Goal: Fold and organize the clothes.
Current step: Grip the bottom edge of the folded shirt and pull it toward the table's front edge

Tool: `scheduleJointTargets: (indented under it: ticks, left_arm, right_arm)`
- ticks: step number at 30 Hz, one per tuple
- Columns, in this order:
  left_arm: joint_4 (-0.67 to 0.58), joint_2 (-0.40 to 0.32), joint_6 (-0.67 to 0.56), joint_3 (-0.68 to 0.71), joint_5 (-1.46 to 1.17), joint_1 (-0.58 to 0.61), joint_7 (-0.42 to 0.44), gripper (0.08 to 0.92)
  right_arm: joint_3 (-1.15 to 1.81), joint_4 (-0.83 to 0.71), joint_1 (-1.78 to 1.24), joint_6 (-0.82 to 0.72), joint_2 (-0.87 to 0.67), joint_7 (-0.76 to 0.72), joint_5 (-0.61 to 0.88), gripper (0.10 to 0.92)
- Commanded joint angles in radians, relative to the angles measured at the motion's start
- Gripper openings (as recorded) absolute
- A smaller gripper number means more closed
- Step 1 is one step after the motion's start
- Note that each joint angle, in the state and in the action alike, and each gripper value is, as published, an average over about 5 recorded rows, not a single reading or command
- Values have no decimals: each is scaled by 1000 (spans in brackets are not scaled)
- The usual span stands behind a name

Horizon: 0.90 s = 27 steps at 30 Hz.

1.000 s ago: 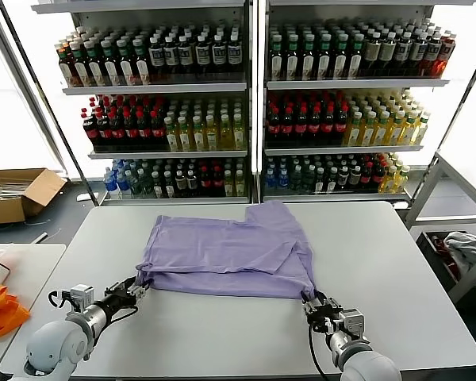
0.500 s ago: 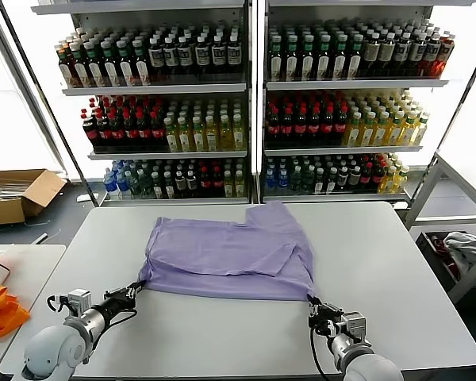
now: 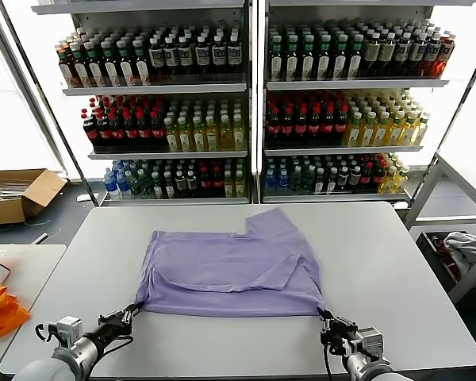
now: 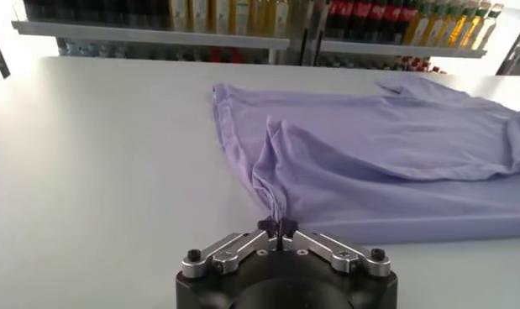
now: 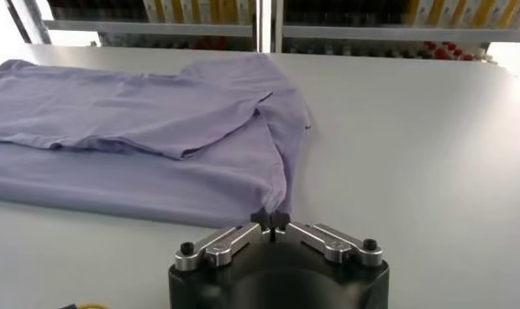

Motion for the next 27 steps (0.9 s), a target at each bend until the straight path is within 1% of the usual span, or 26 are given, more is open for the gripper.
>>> scheduleJointTargets:
  ticks: [1,4,6,8,10,13,18,20,22,24,27]
  left_arm:
    - [-219,-76,2,-142,27,331,-1,102]
    - [-242,-87,3,-161,42,382,0,102]
    - [-254,-90,3,-168,51,403,3,107]
    - [-261,-91,4,-172,54,411,6,123]
    - [-268,-90,4,-177,54,412,7,164]
    - [-283,-81,4,-195,49,414,8,250]
    - [-317,-47,4,-258,27,405,15,397]
    - [-312,-13,4,-276,13,365,19,450]
    - [-285,35,4,-274,-2,294,24,510]
    - [-244,85,5,-254,-8,212,33,571]
    - [-147,152,5,-199,-8,91,74,657]
  right_arm:
    - [112,142,-244,14,-31,-20,-5,107]
    - [138,177,-296,20,-26,-33,-12,107]
    - [146,191,-312,27,-26,-40,-24,123]
    - [148,194,-311,33,-27,-44,-34,156]
    - [149,191,-298,39,-27,-47,-38,206]
    - [166,190,-264,57,-32,-64,-23,293]
    - [249,221,-208,98,-56,-137,67,431]
    - [285,215,-153,100,-77,-164,108,492]
    - [292,171,-66,91,-104,-184,132,553]
    - [263,102,54,65,-129,-196,140,605]
    - [152,-33,278,16,-154,-204,153,691]
